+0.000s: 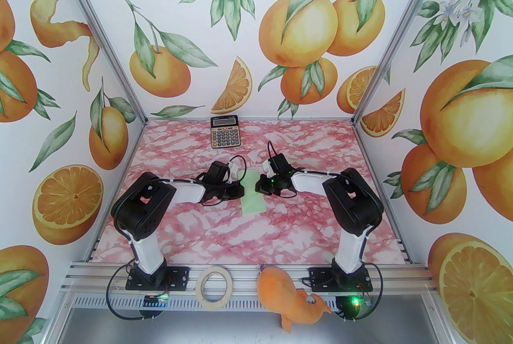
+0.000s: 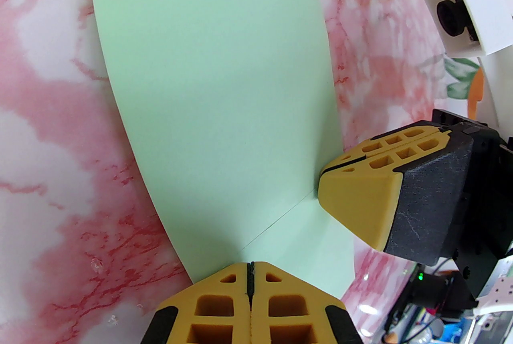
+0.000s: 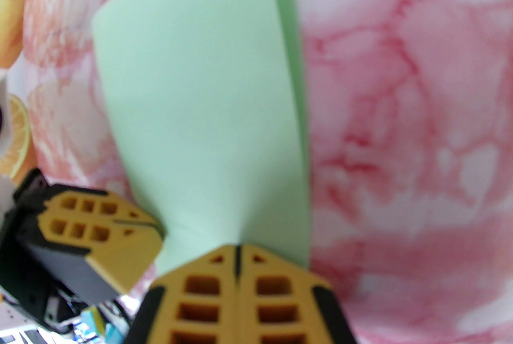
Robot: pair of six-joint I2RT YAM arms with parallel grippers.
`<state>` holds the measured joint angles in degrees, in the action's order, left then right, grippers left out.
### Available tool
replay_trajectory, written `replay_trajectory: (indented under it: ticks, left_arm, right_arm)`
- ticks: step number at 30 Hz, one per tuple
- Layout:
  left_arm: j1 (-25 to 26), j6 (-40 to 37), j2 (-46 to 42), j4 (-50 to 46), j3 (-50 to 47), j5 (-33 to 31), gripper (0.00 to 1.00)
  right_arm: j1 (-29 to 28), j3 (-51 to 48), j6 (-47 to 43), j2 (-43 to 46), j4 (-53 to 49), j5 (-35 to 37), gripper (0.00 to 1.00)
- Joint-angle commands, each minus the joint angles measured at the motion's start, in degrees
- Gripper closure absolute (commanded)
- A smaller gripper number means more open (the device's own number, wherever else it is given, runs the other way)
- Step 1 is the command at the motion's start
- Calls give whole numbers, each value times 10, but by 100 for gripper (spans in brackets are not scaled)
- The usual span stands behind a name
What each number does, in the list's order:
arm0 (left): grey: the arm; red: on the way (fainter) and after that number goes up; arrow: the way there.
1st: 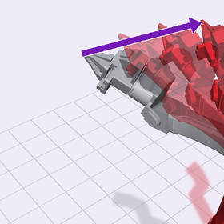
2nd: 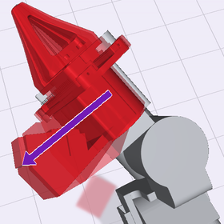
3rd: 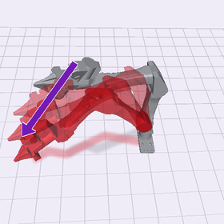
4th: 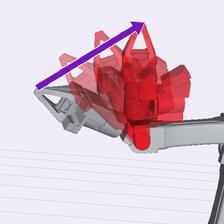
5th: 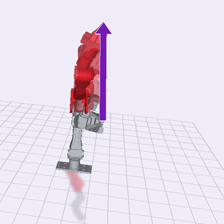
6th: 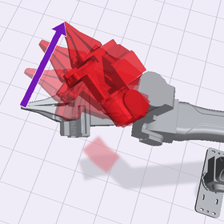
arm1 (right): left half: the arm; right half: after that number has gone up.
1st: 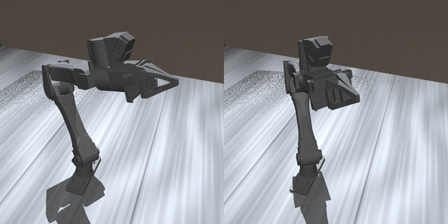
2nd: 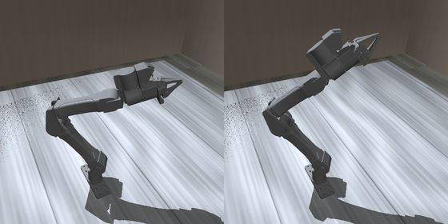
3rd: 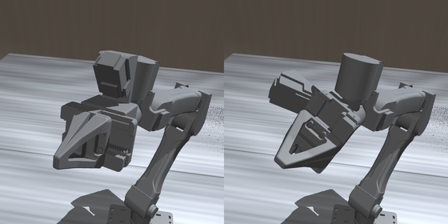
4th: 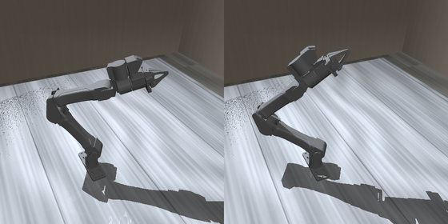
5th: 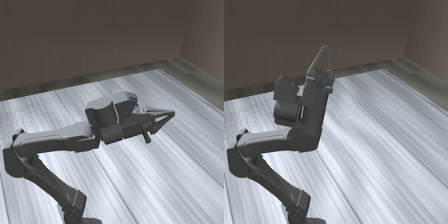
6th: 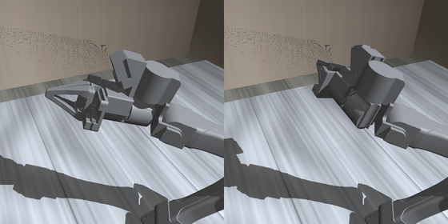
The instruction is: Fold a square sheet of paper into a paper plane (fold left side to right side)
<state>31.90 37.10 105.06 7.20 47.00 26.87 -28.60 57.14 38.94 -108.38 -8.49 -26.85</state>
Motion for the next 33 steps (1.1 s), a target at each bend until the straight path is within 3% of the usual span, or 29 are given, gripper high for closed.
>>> replay_trajectory:
  ticks: [1,12,20,33]
  left_arm:
    - [2,-11,9,-33,1,-10,100]
    - [3,-9,5,-34,3,-15,100]
    - [2,-8,2,-35,3,-13,100]
    - [2,-9,-17,-46,4,-15,100]
  right_arm:
    - [7,-19,-8,-1,-17,13,100]
    - [-42,-21,43,81,-19,11,100]
    - [-68,-64,100,45,62,5,100]
    - [-64,-89,91,21,68,25,100]
